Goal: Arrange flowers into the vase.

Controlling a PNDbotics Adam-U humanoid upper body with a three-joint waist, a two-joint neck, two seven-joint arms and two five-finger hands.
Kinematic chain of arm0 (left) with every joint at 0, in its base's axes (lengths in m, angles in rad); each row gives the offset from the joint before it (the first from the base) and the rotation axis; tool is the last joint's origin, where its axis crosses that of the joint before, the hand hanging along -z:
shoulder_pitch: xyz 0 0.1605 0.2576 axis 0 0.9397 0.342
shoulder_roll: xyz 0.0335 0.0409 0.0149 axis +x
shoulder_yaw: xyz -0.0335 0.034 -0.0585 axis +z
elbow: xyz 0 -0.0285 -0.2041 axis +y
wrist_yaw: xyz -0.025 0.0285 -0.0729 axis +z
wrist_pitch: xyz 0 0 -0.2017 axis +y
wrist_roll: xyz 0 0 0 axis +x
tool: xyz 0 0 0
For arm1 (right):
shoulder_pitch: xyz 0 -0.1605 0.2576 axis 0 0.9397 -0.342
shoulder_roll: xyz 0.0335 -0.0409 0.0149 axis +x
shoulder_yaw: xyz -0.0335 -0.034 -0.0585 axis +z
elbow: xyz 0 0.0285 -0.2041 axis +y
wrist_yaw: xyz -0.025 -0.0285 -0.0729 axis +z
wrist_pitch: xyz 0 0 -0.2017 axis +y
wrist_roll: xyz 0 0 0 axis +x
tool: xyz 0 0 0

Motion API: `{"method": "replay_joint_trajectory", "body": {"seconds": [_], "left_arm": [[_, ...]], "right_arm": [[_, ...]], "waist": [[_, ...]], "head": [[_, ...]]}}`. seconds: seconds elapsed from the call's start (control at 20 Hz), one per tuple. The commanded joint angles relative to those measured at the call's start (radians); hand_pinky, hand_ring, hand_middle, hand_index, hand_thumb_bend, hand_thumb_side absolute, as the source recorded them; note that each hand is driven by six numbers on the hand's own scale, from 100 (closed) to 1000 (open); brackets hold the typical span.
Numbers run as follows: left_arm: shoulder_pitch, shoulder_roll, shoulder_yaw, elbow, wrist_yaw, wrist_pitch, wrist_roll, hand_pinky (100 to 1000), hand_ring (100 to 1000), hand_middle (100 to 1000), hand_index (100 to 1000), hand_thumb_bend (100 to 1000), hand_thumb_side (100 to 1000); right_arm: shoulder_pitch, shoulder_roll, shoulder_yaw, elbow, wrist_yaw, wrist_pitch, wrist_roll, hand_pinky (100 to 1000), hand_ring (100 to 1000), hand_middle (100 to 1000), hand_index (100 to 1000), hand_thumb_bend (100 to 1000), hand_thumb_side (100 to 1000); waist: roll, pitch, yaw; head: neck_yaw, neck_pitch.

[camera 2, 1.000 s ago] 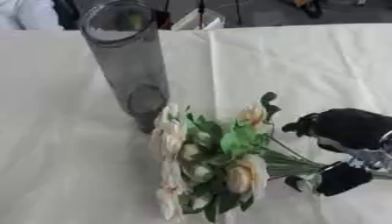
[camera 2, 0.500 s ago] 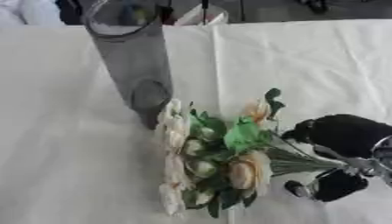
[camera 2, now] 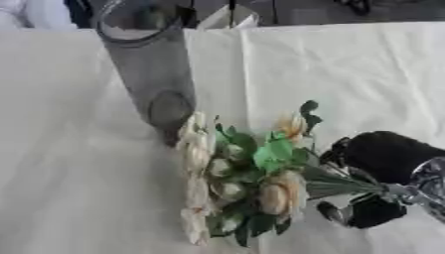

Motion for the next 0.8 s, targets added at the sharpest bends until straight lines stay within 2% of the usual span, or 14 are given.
{"method": "replay_joint_trajectory", "body": {"seconds": [0.05, 0.3, 0.5, 0.8], "left_arm": [[-0.009, 0.007, 0.000, -0.018, 0.000, 0.001, -0.005, 745, 896, 868, 929, 100, 1000], [-0.010, 0.006, 0.000, -0.018, -0.002, 0.001, -0.010, 744, 895, 864, 928, 100, 1000], [-0.011, 0.005, 0.000, -0.018, -0.002, 0.001, -0.011, 743, 895, 860, 928, 100, 1000], [-0.012, 0.006, 0.000, -0.018, -0.003, 0.006, -0.012, 740, 892, 855, 927, 100, 1000]], "right_arm": [[-0.005, -0.015, -0.008, -0.014, 0.005, 0.017, 0.003, 519, 605, 612, 843, 318, 700], [0.002, -0.013, -0.001, -0.014, -0.004, 0.023, 0.033, 520, 608, 616, 859, 271, 610], [0.000, -0.009, 0.000, -0.014, -0.013, 0.033, 0.041, 464, 572, 587, 837, 222, 579], [0.002, -0.004, -0.016, -0.014, -0.039, 0.050, 0.021, 352, 487, 511, 721, 139, 585]], "waist": [[0.013, -0.004, 0.001], [0.015, 0.000, 0.002], [0.016, 0.001, 0.003], [0.018, 0.002, 0.002]], "head": [[-0.006, -0.015], [-0.009, -0.020], [-0.011, -0.024], [-0.012, -0.026]]}}
